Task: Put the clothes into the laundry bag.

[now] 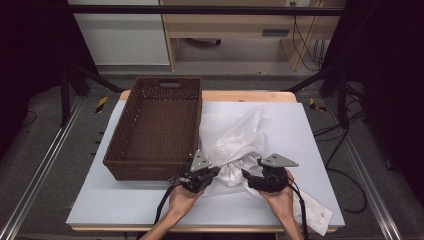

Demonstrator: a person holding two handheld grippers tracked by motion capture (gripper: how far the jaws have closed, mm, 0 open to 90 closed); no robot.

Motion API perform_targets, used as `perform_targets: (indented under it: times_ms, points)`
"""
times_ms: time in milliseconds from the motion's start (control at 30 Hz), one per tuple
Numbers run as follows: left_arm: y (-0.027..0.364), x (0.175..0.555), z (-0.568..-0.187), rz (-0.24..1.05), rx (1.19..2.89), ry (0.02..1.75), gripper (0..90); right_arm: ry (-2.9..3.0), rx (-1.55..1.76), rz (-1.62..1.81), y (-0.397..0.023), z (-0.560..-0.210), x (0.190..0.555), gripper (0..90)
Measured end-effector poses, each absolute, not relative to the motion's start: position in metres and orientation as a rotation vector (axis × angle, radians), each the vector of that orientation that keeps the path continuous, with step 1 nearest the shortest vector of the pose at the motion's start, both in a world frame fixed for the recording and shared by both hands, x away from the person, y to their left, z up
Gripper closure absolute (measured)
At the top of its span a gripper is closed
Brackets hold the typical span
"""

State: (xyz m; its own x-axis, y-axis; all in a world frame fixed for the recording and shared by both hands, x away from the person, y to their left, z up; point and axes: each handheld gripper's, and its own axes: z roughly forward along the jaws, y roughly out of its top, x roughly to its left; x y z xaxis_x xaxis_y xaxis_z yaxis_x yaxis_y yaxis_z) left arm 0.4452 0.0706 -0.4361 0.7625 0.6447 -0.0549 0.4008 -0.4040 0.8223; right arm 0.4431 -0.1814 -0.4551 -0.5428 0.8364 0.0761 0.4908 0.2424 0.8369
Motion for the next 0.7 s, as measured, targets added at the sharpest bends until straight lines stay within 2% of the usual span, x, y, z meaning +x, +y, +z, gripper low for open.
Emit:
perform_targets:
  times_ms: [133,233,267,333,567,700]
  points:
    - [0.068,0.446,-0.438,0.344,2.055,0.781,88.1,2.205,1.226,1.175,-0.168,-0.471,0.457,43.4]
    - [0.067,0.446,-0.439,0.348,2.063,0.781,88.2,2.201,1.243,1.122,-0.16,-0.477,0.465,63.7]
    - [0.067,0.446,-0.439,0.348,2.064,0.782,88.2,2.188,1.238,1.115,-0.159,-0.477,0.465,74.8]
    - [0.067,0.446,-0.438,0.35,2.063,0.78,88.1,2.163,1.224,1.111,-0.158,-0.473,0.463,81.0]
    - [0.068,0.445,-0.43,0.344,2.035,0.773,88.2,2.182,1.168,1.21,-0.147,-0.455,0.454,84.0]
    - [0.067,0.441,-0.425,0.344,2.03,0.752,88.4,2.174,1.169,1.222,-0.134,-0.452,0.463,83.9]
